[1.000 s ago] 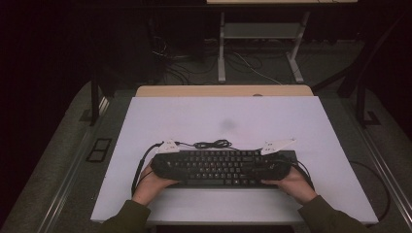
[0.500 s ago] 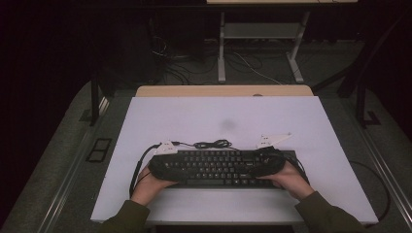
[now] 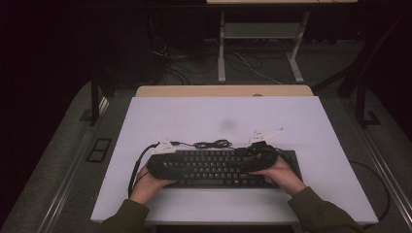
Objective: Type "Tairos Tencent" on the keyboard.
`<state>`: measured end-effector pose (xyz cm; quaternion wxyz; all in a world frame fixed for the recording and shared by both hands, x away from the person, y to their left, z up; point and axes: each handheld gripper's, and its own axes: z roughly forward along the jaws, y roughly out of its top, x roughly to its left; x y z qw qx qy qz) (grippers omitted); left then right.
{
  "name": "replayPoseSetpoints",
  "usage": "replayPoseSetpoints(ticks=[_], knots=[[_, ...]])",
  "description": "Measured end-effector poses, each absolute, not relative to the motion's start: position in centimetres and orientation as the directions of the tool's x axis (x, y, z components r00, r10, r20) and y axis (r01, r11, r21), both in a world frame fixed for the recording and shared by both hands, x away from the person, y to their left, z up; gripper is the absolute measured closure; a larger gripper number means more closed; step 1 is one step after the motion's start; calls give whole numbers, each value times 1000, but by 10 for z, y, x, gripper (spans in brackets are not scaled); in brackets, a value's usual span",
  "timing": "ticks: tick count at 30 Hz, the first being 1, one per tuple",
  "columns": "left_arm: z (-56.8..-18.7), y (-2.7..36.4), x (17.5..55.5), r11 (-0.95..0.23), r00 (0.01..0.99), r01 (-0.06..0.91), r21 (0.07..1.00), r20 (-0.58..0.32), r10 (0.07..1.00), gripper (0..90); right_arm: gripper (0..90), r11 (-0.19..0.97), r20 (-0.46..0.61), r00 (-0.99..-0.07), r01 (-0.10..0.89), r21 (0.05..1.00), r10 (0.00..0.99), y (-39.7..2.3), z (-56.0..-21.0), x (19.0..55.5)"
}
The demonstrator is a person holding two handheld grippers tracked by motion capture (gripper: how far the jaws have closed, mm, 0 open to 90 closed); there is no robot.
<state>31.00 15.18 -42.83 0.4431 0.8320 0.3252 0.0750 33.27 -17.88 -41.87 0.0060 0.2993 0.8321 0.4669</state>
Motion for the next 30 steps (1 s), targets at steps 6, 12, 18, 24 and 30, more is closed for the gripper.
replayPoseSetpoints(ticks=[6, 12, 18, 24, 30], knots=[[-429, 152, 311, -394, 766, 477, 786, -152, 624, 395, 326, 382, 272, -824, 490, 784, 498, -170, -419, 337], [-429, 153, 313, -399, 754, 478, 783, -132, 644, 525, 315, 377, 273, -824, 488, 787, 497, -162, -423, 340], [-430, 153, 315, -412, 754, 472, 779, -114, 647, 688, 312, 381, 269, -827, 484, 788, 494, -159, -425, 339], [-431, 153, 317, -411, 753, 484, 772, -128, 646, 857, 308, 386, 264, -827, 482, 787, 496, -156, -427, 339], [-431, 151, 317, -424, 763, 486, 764, -134, 633, 891, 307, 394, 259, -830, 480, 784, 495, -155, -428, 338]])
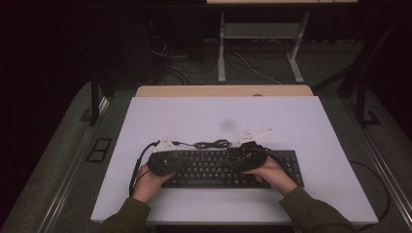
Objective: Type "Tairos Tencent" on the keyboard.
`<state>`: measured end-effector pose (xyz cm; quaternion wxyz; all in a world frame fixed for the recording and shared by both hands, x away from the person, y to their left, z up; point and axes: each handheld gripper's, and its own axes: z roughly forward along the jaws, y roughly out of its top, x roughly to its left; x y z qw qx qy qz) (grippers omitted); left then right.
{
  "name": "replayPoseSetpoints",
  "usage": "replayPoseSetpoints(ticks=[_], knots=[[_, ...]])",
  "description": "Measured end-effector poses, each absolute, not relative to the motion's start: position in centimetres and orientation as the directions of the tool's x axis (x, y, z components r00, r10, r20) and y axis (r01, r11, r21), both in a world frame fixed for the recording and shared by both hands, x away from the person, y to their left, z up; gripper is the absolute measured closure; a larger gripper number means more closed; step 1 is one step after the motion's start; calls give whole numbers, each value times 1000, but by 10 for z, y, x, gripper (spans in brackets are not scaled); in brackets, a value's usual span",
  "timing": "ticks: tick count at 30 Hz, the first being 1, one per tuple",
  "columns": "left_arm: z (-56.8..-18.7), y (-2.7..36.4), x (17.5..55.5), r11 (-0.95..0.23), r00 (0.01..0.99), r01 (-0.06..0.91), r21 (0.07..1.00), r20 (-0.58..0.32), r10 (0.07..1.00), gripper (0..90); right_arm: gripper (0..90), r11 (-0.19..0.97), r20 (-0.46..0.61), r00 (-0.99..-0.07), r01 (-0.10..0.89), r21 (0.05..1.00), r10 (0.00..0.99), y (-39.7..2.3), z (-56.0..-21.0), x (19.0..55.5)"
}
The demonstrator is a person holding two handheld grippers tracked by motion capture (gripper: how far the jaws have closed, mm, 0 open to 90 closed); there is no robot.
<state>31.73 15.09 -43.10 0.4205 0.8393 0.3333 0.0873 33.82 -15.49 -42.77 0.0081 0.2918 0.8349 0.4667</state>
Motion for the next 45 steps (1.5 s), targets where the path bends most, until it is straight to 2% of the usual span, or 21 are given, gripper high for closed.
replayPoseSetpoints(ticks=[36, 45], knots=[[-435, 146, 320, -430, 768, 493, 757, -146, 624, 889, 310, 399, 252, -831, 476, 784, 496, -155, -427, 338], [-432, 149, 319, -410, 763, 495, 766, -157, 627, 854, 320, 395, 253, -830, 476, 786, 496, -157, -426, 338]])
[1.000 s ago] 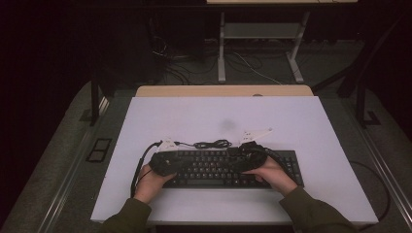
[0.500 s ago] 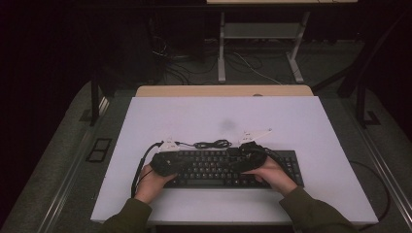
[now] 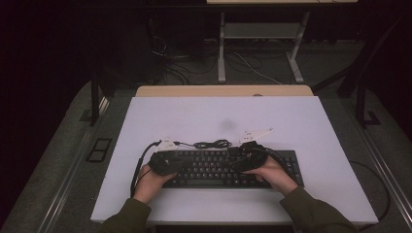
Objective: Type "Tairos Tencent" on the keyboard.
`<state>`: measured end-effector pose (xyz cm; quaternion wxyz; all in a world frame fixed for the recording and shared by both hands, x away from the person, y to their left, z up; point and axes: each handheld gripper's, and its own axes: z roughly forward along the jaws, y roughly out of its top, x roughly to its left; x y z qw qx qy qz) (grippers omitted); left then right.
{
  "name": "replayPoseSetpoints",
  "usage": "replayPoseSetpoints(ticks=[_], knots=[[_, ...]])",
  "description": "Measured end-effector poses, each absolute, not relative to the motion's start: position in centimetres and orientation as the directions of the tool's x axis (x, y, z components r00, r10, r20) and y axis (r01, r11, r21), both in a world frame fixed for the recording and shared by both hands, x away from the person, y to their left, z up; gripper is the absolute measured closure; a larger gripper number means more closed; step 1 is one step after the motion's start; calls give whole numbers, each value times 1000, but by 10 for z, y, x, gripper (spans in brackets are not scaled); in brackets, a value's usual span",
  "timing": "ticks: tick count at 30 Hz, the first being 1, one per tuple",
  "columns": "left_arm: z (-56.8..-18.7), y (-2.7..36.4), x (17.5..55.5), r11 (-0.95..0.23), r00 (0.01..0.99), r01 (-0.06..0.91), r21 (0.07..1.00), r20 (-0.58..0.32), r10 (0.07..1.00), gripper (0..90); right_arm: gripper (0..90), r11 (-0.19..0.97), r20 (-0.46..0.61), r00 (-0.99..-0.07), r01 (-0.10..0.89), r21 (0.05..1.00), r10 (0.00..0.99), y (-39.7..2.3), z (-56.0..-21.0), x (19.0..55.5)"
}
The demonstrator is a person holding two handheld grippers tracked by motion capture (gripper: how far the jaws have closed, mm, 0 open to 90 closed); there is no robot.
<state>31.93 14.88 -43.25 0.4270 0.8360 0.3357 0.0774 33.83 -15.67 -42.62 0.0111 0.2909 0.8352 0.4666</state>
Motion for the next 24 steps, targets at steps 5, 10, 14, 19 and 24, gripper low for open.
replayPoseSetpoints(ticks=[5, 10, 14, 19, 24], knots=[[-432, 149, 318, -409, 765, 494, 767, -159, 624, 780, 333, 396, 255, -830, 477, 785, 495, -157, -426, 338], [-430, 149, 316, -407, 767, 491, 770, -161, 621, 707, 349, 396, 255, -831, 477, 785, 495, -157, -426, 338], [-429, 149, 315, -399, 767, 492, 774, -168, 619, 638, 372, 394, 258, -829, 479, 784, 496, -157, -425, 338], [-428, 149, 313, -397, 768, 492, 774, -172, 617, 538, 433, 390, 259, -823, 485, 783, 505, -156, -423, 337], [-428, 149, 313, -399, 770, 492, 773, -174, 614, 458, 532, 394, 251, -824, 481, 783, 507, -153, -420, 337]])
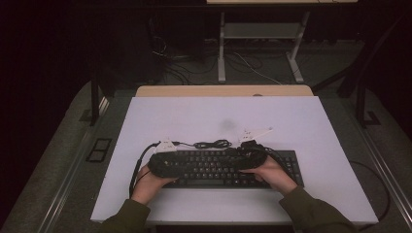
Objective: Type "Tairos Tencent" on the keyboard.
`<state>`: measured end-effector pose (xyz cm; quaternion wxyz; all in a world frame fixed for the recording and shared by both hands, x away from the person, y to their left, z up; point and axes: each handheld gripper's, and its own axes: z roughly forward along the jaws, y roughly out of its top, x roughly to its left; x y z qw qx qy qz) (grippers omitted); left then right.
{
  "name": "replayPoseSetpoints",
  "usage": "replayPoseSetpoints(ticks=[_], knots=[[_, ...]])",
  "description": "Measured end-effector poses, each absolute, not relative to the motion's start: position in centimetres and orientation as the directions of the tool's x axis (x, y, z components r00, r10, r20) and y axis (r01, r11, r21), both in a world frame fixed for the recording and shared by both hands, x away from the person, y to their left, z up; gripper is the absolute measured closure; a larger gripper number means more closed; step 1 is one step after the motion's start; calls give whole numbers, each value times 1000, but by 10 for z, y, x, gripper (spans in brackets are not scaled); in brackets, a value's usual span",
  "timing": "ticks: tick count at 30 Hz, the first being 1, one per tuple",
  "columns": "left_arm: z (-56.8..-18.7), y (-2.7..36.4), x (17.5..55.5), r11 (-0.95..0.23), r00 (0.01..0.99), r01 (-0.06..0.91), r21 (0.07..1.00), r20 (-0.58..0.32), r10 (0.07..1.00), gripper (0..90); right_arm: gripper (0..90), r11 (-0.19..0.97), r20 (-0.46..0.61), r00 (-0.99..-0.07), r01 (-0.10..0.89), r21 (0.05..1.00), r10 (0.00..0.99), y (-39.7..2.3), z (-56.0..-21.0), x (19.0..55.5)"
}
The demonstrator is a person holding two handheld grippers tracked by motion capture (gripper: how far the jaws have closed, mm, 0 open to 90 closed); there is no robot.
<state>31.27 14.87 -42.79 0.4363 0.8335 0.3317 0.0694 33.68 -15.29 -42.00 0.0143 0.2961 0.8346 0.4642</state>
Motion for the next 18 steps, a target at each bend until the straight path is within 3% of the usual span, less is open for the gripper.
replayPoseSetpoints(ticks=[11, 18], knots=[[-428, 148, 313, -395, 762, 490, 777, -162, 627, 330, 807, 409, 254, -840, 470, 783, 480, -137, -418, 335], [-429, 147, 313, -398, 762, 490, 776, -159, 628, 294, 891, 456, 241, -866, 445, 770, 438, -126, -422, 330]])
